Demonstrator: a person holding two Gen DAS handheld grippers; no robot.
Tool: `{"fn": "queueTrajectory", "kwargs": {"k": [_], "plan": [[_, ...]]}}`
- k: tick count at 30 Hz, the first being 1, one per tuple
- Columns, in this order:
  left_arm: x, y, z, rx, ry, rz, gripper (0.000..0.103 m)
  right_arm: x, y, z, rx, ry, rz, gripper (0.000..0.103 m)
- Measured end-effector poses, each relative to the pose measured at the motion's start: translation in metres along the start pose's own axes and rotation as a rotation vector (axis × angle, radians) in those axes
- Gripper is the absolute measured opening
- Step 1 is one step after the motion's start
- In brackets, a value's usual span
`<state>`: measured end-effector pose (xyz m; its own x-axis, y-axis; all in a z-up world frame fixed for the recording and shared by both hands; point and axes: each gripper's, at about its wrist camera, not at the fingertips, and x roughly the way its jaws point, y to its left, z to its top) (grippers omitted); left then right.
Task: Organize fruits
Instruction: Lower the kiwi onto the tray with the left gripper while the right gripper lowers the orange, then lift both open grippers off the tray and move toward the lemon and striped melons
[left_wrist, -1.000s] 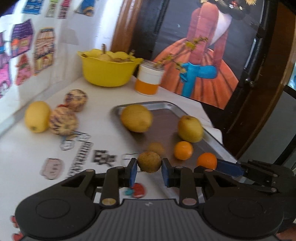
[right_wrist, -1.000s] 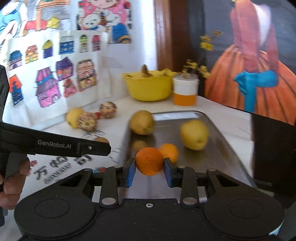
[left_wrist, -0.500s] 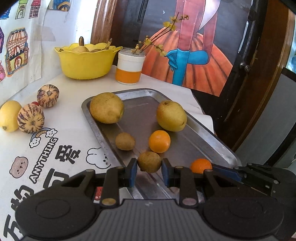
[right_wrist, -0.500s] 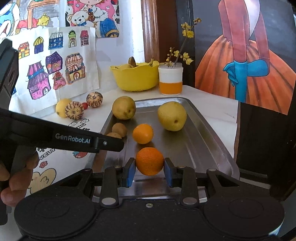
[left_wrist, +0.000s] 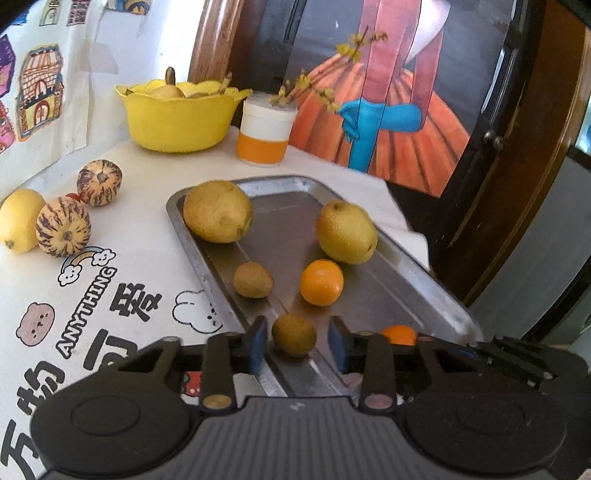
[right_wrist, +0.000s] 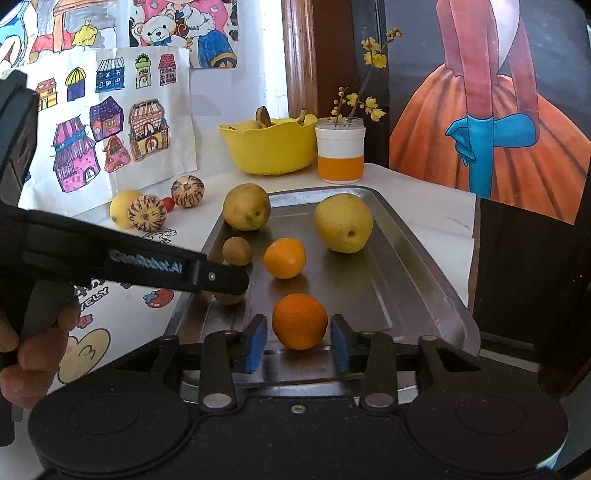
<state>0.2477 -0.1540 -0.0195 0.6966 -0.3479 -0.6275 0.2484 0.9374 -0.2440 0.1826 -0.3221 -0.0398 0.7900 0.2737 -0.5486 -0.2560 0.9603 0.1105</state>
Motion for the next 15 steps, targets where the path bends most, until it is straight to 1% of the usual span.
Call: {"fn": "queueTrajectory", "kwargs": {"k": [1,2,3,4,5,6,7,8,9,10,11,15], "plan": [[-0.003,0.001,0.0,-0.006,-0.01,-0.001,0.055,-0.002,0.0,0.0,0.002,-0.003,-0.002,0.052],[-0.008,0.002,0.001,-0.014,-0.027,-0.003,0.062,-0.004,0.001,0.001,0.004,-0.008,-0.005,0.056],[-0.012,0.003,0.002,-0.018,-0.042,-0.007,0.065,-0.007,0.002,0.001,0.006,-0.014,-0.008,0.061],[-0.017,0.004,0.002,-0.02,-0.058,-0.008,0.07,-0.01,0.003,0.002,0.008,-0.021,-0.01,0.064],[-0.022,0.005,0.003,-0.023,-0.072,-0.004,0.076,-0.014,0.003,0.003,0.01,-0.03,-0.012,0.07],[-0.027,0.006,0.004,-0.027,-0.088,0.002,0.079,-0.018,0.004,0.003,0.011,-0.039,-0.012,0.076],[-0.033,0.008,0.004,-0.032,-0.106,0.01,0.087,-0.022,0.006,0.005,0.011,-0.046,-0.015,0.079],[-0.039,0.01,0.004,-0.037,-0.125,0.02,0.094,-0.026,0.007,0.006,0.014,-0.053,-0.018,0.087],[-0.045,0.012,0.004,-0.042,-0.14,0.03,0.097,-0.031,0.009,0.007,0.017,-0.063,-0.021,0.096],[-0.051,0.015,0.004,-0.046,-0.157,0.045,0.102,-0.035,0.01,0.009,0.02,-0.069,-0.022,0.1],[-0.058,0.017,0.004,-0.049,-0.171,0.058,0.102,-0.04,0.012,0.01,0.02,-0.073,-0.02,0.102],[-0.079,0.034,0.001,-0.049,-0.185,0.089,0.102,-0.054,0.024,0.013,0.0,-0.053,-0.019,0.102]]}}
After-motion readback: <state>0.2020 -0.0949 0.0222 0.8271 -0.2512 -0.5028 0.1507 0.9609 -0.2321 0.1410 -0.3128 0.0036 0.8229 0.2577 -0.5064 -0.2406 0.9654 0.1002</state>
